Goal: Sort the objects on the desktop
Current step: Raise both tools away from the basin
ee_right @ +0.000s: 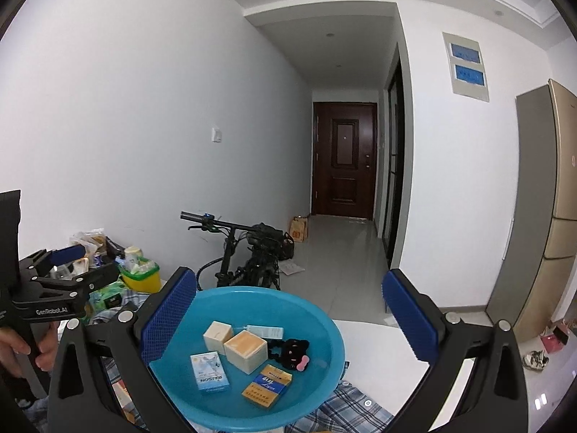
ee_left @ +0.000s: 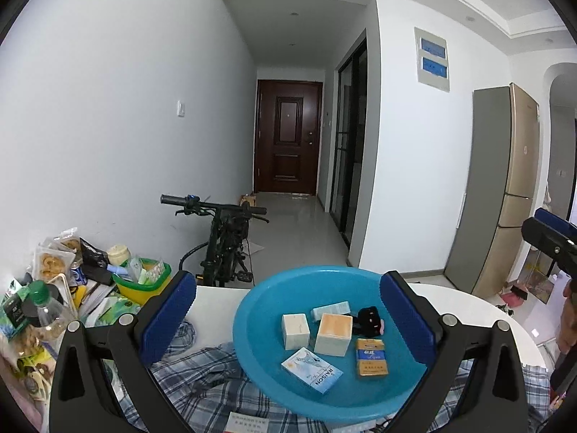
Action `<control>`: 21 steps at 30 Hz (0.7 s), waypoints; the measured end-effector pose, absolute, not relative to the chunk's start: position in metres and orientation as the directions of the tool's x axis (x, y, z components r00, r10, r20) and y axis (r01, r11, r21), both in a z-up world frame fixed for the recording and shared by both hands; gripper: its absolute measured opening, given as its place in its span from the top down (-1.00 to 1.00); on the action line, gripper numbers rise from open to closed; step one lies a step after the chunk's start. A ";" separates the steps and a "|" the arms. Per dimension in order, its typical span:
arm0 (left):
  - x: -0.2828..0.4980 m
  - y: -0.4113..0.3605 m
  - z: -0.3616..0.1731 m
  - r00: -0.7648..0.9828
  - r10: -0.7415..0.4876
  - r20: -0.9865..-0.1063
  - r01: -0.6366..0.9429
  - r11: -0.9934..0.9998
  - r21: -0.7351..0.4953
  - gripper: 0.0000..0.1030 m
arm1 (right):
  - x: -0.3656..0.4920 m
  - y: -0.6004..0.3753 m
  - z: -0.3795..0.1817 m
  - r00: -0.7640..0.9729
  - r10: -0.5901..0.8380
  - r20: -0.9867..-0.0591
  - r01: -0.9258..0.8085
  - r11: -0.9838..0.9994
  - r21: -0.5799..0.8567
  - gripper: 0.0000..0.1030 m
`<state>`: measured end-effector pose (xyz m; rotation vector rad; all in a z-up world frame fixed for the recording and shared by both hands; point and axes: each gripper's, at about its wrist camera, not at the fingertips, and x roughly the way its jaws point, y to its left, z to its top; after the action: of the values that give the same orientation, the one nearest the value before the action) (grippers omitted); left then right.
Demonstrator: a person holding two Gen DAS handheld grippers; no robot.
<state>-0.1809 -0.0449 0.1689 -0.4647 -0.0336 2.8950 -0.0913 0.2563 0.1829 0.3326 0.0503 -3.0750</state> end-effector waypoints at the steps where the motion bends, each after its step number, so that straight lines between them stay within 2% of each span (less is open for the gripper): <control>1: -0.176 -0.046 0.172 -0.931 0.206 -0.301 -0.199 -0.979 -0.052 -1.00 | -0.088 0.255 0.185 -0.976 -0.048 -0.212 0.055 -0.998 -0.028 -0.99; 10: -0.160 -0.052 0.184 -0.933 0.220 -0.286 -0.209 -0.976 -0.068 -1.00 | -0.071 0.246 0.193 -0.983 -0.041 -0.177 0.051 -0.997 -0.052 -0.99; 21: -0.150 -0.045 0.162 -0.920 0.235 -0.313 -0.227 -0.972 -0.062 -1.00 | -0.063 0.244 0.171 -0.984 -0.052 -0.169 0.058 -0.998 -0.034 -0.99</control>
<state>-0.1503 -0.0447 0.1616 -0.4710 -0.0363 2.8666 -0.0632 0.2443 0.1706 0.2604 0.0592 -3.0747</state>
